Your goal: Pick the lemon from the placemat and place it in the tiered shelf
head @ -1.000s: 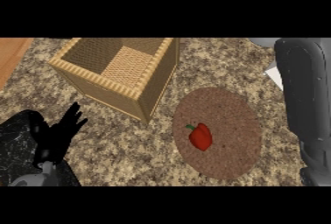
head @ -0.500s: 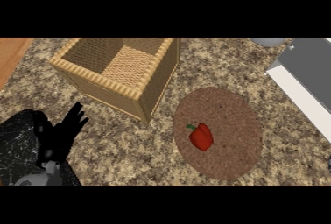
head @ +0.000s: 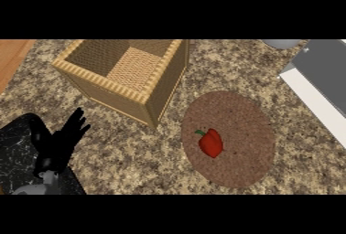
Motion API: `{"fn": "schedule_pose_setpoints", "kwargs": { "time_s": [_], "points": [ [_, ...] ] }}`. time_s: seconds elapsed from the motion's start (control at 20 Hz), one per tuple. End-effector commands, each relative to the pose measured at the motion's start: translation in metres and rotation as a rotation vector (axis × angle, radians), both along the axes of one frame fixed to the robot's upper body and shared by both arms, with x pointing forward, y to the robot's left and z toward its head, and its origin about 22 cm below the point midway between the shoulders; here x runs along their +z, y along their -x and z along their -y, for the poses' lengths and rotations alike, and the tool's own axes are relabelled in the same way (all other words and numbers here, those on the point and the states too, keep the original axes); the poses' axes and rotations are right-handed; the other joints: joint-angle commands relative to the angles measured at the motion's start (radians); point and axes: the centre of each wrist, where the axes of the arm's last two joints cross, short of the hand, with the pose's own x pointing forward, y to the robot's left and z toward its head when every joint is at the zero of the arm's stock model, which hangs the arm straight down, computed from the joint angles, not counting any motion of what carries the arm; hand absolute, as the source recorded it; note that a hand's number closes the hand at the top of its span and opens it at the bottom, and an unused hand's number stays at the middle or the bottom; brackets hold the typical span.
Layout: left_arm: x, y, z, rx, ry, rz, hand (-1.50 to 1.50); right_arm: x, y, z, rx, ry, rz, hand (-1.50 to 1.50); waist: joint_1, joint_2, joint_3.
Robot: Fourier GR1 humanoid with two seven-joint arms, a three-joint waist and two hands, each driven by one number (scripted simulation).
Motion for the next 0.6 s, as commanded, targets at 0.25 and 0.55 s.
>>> {"fn": "schedule_pose_setpoints", "kwargs": {
  "time_s": [0.25, 0.55],
  "points": [
    [-0.010, -0.012, -0.001, 0.004, 0.002, -0.036, 0.00, -0.016, -0.006, 0.060, -0.037, -0.060, -0.129, 1.50, 0.005, 0.010, -0.004],
    [-0.010, -0.005, -0.007, -0.010, -0.005, -0.038, 0.00, -0.043, -0.002, 0.082, -0.067, -0.039, -0.098, 1.50, 0.006, 0.007, -0.003]
  ]
}}
